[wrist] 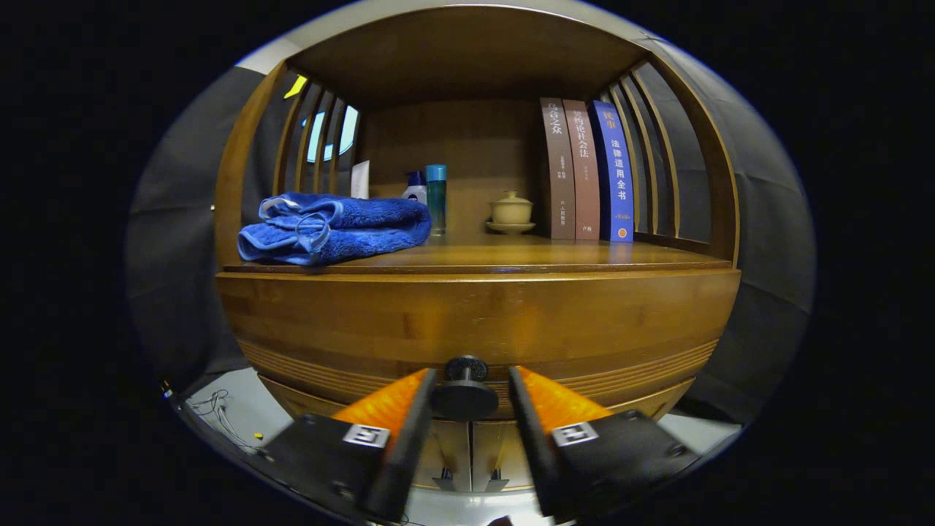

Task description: Pull open the drawer, take out the items inside it, and place them on the countertop above the cabinet.

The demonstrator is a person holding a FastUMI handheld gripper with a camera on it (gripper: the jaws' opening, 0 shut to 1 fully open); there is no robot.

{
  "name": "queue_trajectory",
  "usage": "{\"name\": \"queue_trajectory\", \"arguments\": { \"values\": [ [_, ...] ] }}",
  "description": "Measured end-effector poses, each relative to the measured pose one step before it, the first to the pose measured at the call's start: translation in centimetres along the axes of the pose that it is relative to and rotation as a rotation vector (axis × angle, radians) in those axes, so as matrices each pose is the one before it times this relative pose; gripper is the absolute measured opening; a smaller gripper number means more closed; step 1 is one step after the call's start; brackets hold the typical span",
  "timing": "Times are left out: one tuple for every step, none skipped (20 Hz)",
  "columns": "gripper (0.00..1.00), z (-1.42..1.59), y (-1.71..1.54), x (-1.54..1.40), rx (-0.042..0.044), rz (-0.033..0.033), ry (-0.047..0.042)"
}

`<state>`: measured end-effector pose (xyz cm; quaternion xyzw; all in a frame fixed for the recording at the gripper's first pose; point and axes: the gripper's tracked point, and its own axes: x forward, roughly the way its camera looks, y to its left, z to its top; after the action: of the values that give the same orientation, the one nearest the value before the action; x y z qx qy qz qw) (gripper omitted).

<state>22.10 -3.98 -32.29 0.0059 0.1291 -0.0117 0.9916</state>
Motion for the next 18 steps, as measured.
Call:
{"name": "queue_trajectory", "arguments": {
  "values": [
    [0.62,-0.138,-0.291,0.599,-0.01308,-0.00511,-0.00078],
    [0.53,0.071,-0.089,0.346,-0.01132,0.00350,-0.00328],
    [0.48,0.039,-0.048,-0.084,0.00097,0.00042,-0.00309],
    [0.42,0.116,-0.037,-0.395,0.00716,-0.00241,0.00151],
    [0.39,-0.110,0.137,-0.039,0.00284,-0.00532,0.00478],
    [0.36,0.126,-0.131,-0.103,0.00038,-0.00190,0.00805],
    [0.27,-0.359,-0.067,-0.316,0.00467,-0.00016,0.00542],
    [0.27,-0.070,0.121,-0.596,0.00768,-0.00068,-0.00297],
    [0.27,-0.082,0.027,-0.812,0.00219,0.00053,-0.00448],
    [0.27,-0.160,0.041,-0.877,-0.00072,0.00158,-0.00388],
    [0.27,-0.210,-0.080,-1.055,0.00279,0.00064,0.00291],
    [0.27,-0.150,0.029,-0.995,0.00543,0.00051,0.00129],
    [0.27,-0.181,-0.017,-1.027,0.00978,0.00248,0.00361],
    [0.27,-0.186,0.103,-1.048,0.00168,0.00290,0.00371],
    [0.27,-0.216,0.004,-0.868,-0.00339,-0.00098,0.00101],
    [0.27,-0.122,-0.040,-0.921,-0.00302,0.00132,0.00126],
    [0.27,-0.212,-0.019,-0.886,0.00211,0.00125,0.00040],
    [0.27,-0.096,0.085,-0.843,0.00458,0.00349,0.00131]
  ]
}}
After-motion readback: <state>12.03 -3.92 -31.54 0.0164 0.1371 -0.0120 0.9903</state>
